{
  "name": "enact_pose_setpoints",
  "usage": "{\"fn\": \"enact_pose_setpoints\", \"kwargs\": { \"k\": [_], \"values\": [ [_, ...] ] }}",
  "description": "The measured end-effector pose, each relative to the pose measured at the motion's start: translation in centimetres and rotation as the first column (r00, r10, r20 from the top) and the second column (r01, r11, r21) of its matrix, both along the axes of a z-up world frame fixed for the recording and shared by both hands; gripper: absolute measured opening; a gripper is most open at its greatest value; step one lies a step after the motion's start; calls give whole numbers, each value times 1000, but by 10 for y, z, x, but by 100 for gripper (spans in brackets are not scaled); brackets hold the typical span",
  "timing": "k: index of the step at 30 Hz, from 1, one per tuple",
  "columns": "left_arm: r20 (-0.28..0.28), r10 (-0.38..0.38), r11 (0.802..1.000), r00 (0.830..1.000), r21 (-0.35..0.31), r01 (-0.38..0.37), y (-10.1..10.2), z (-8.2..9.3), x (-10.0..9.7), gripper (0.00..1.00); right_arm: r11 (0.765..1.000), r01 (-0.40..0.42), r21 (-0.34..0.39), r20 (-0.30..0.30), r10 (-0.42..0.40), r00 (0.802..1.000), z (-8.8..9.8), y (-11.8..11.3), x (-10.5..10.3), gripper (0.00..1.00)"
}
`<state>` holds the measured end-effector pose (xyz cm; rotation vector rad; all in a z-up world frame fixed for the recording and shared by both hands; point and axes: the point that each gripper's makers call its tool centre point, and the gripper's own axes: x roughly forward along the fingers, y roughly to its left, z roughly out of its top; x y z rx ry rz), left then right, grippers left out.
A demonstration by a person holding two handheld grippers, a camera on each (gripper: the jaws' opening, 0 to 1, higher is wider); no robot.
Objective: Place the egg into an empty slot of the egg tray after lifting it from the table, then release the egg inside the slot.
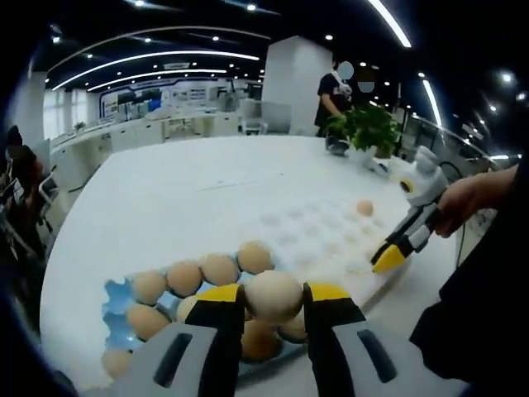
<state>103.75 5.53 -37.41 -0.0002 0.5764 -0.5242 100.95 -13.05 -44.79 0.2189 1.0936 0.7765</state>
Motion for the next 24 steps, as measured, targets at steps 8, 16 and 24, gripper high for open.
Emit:
{"fn": "enact_pose_setpoints", "kwargs": {
  "k": [8, 16, 24],
  "values": [
    [1, 84, 996, 996, 9, -84, 38, 0, 2, 28, 1000, 14, 23, 2, -14, 1000, 0, -1, 0, 16],
    [-4, 177, 984, 984, 39, -177, 85, -4, 1, 28, 999, 31, 42, 9, -31, 999, 0, 1, 0, 16],
    [-8, 229, 972, 974, 52, -228, 108, -10, 4, 28, 998, 44, 48, 18, -45, 999, 0, 4, 1, 16]
  ]
}}
